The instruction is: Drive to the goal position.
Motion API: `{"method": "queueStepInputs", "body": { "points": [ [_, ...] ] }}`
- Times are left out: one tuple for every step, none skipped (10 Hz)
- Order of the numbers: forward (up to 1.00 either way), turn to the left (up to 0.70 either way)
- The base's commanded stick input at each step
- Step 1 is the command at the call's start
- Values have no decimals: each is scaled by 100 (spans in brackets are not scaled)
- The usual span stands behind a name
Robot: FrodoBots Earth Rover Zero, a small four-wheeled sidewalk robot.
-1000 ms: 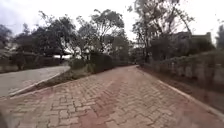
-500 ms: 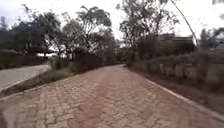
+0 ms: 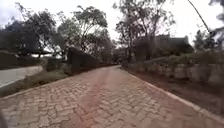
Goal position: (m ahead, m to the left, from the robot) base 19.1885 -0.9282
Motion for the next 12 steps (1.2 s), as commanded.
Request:
{"method": "queueStepInputs", "body": {
  "points": [
    [70, 0],
    [70, 0],
    [70, 0],
    [70, 0],
    [70, 0],
    [70, 0],
    [70, 0],
    [70, 0],
    [70, 0],
    [70, 0],
    [70, 0],
    [70, 0]
  ]
}}
